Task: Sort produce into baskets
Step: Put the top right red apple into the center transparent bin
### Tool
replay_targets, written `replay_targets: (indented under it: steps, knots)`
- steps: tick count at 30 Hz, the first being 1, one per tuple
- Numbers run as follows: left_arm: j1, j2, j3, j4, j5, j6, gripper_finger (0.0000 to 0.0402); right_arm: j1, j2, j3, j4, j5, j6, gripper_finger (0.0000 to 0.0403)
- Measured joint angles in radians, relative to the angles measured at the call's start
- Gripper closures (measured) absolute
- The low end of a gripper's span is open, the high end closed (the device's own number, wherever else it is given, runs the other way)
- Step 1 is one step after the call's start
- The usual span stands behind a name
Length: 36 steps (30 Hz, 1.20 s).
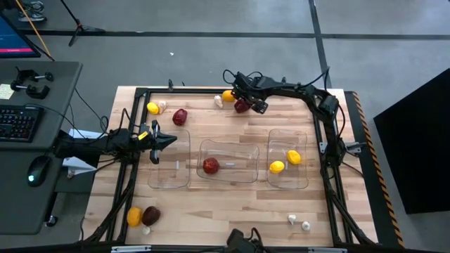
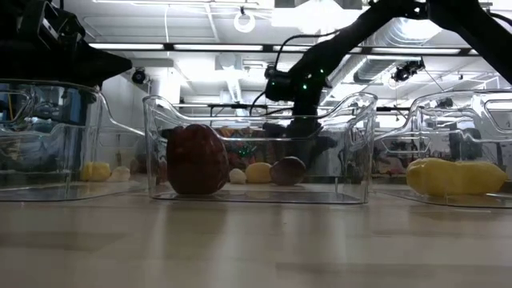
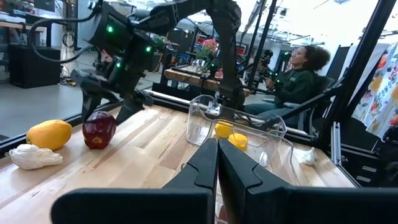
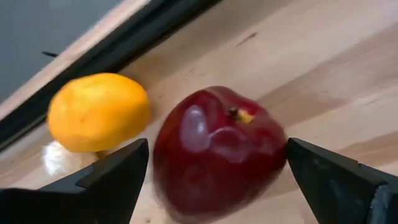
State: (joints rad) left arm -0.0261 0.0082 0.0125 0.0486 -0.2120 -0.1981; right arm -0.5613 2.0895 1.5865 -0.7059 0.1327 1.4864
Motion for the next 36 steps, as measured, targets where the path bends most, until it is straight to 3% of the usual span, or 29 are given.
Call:
replay_targets:
  steps: [7, 12, 19, 26, 31, 34, 36]
  knots:
    - [0.0, 0.0, 0.0, 0.0, 0.0, 0.0, 0.0402, -0.002, 0.0, -0.086, 0.086, -0.041, 0.067, 0.0034]
    - [0.0, 0.0, 0.0, 0.0, 0.0, 0.0, 0.0402, -0.002, 0.001, -0.095, 0.087, -0.056, 0.015, 0.0044]
    - [0.0, 0.0, 0.0, 0.0, 0.0, 0.0, 0.0401, -0.001, -0.04, -0.095, 0.083, -0.109, -0.143, 0.0125]
    - [0.0, 0.0, 0.0, 0.0, 0.0, 0.0, 0.0402, -0.001, -0.237, -0.096, 0.095, -0.098, -0.515, 0.0126]
    - [0.0, 0.0, 0.0, 0.0, 0.0, 0.0, 0.0402, 0.061, -0.39, -0.095, 0.097, -0.302, -0.862, 0.0112]
    - [0.0, 0.0, 0.0, 0.0, 0.0, 0.0, 0.0402, 0.159, -0.444, -0.095, 0.084, -0.443, -0.95, 0.0108]
    - [0.0, 0.0, 0.0, 0.0, 0.0, 0.0, 0.0402, 0.245, -0.463, -0.095, 0.08, -0.47, -0.972, 0.0107]
